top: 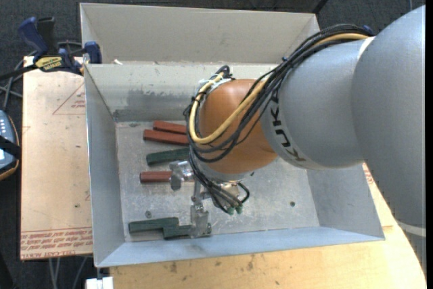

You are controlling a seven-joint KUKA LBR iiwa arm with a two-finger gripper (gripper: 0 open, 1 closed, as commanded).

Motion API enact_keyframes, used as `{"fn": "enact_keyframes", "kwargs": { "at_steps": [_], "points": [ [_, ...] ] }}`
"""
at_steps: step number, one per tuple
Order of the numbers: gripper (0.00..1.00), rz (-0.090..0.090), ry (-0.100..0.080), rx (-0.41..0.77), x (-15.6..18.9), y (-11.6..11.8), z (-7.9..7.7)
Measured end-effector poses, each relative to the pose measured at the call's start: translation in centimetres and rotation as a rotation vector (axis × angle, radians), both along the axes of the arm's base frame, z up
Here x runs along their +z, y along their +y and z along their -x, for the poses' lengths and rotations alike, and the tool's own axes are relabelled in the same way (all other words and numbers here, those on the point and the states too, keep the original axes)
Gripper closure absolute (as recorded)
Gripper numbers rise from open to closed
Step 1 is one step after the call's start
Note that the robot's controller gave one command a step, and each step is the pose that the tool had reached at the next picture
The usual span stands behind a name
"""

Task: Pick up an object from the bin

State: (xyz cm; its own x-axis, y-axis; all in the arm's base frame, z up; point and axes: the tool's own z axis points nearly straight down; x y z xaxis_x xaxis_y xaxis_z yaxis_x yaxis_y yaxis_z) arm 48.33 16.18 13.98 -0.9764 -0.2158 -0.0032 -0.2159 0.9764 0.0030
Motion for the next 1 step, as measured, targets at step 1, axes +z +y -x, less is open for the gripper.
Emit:
{"fn": "enact_keyframes", "kwargs": {
  "at_steps": [1],
  "points": [
    [0.00, 0.002, 0.001, -0.099, -1.73, -0.43, -1.34]
  ]
}}
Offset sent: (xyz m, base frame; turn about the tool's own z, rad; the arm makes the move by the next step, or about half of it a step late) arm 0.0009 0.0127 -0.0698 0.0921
